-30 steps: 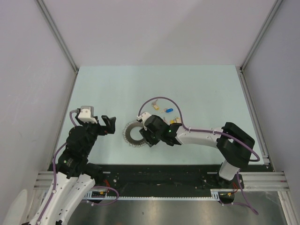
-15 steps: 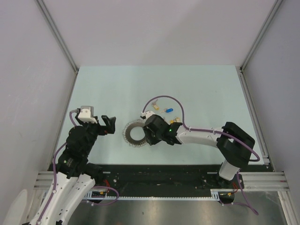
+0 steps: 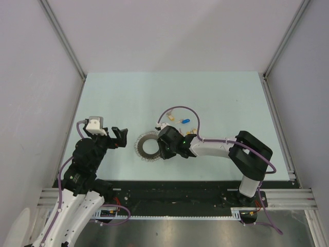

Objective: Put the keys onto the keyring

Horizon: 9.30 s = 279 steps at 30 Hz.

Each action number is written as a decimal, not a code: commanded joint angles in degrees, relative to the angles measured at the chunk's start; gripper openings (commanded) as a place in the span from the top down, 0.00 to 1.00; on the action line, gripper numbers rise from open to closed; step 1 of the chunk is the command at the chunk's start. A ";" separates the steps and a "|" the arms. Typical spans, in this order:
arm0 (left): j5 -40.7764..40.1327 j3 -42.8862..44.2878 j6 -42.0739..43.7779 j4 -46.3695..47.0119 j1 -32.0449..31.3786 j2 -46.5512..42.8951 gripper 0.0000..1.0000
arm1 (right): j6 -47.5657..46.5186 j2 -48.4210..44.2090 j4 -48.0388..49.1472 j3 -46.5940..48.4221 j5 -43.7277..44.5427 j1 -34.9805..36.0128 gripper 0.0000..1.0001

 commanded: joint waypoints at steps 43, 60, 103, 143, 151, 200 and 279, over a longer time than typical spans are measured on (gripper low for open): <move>1.61 1.95 1.24 1.06 0.43 0.10 0.00 | 1.48 -3.36 1.36 0.94 3.24 -1.06 0.71; 1.79 1.95 1.32 1.06 0.51 0.28 0.00 | -1.51 -0.38 1.70 0.94 1.14 -1.76 0.79; 1.79 1.95 1.41 0.97 0.43 -0.51 0.00 | -5.29 -0.11 10.49 0.76 8.25 1.93 0.78; 1.88 1.95 1.32 1.06 0.43 -0.25 0.00 | 7.45 -5.30 22.17 -10.31 14.95 3.95 0.75; 1.96 1.95 1.24 1.06 0.43 -0.16 0.00 | 8.86 -3.19 22.26 -10.31 14.06 3.07 0.75; 4.34 1.95 2.03 1.85 0.43 0.10 0.00 | -7.12 -8.63 27.71 -10.31 12.39 3.68 1.00; 67.09 12.32 9.94 29.36 -2.56 34.38 0.69 | -2.39 -20.94 89.68 -17.34 -50.37 -20.84 1.00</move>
